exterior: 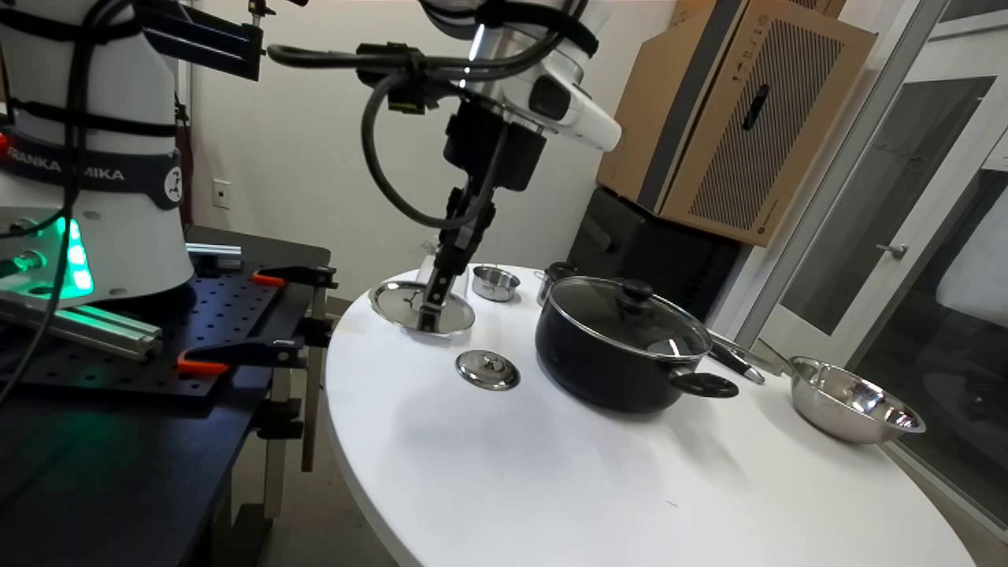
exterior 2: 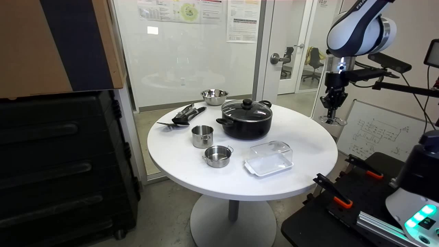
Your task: Take the lid off the smaller pot
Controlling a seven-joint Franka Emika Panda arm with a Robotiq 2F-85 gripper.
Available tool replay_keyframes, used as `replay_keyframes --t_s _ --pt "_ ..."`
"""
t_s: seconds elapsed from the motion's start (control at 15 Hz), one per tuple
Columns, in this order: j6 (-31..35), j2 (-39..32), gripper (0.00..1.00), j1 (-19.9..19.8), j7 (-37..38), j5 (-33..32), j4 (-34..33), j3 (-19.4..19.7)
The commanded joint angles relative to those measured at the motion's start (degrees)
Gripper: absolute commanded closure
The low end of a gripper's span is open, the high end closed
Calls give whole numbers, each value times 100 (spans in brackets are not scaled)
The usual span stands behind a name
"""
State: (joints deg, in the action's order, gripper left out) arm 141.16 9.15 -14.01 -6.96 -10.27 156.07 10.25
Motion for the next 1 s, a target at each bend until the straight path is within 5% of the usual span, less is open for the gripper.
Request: replay_keyframes --t_s 0.0,0.47,0.93 --pt "585 -682 100 75 613 -287 -214 -94" --pt "1066 -2093 100 618 1404 -525 -967 -258" --pt "991 -2842 100 891 1609 -457 -1352 58"
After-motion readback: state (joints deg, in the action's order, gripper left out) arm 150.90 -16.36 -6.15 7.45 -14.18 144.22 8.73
